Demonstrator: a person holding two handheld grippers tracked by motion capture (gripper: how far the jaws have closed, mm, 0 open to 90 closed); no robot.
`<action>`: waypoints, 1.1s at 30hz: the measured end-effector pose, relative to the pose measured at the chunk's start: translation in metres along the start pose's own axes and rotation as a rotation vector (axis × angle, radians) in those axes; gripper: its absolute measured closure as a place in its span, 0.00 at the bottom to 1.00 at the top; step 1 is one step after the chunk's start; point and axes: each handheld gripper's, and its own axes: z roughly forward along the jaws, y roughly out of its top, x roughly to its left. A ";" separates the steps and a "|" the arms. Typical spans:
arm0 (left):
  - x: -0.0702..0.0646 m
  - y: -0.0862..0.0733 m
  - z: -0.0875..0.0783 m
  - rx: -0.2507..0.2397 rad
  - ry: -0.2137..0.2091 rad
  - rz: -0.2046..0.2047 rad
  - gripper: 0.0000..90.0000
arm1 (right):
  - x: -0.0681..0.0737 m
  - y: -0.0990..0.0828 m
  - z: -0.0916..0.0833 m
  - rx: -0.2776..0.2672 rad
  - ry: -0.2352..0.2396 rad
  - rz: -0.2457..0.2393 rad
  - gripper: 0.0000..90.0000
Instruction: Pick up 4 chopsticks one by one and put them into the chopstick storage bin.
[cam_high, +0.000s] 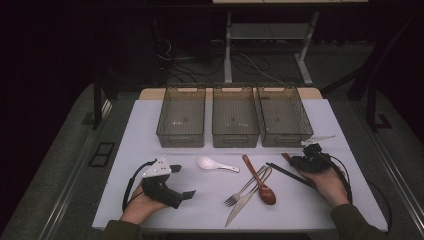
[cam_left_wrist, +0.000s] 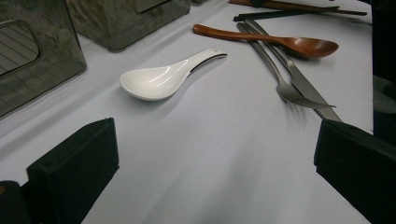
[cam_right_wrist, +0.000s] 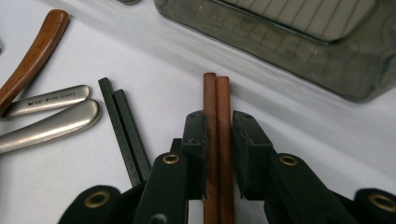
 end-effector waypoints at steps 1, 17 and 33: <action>0.000 0.000 0.000 0.001 0.000 0.001 0.00 | 0.001 0.001 0.001 0.000 0.001 -0.004 0.84; 0.000 0.000 0.000 -0.003 -0.001 0.000 0.00 | 0.008 0.016 0.014 0.003 0.057 -0.105 0.84; 0.000 -0.001 -0.001 -0.002 -0.002 0.001 0.00 | 0.006 0.017 0.000 -0.057 0.074 -0.068 0.65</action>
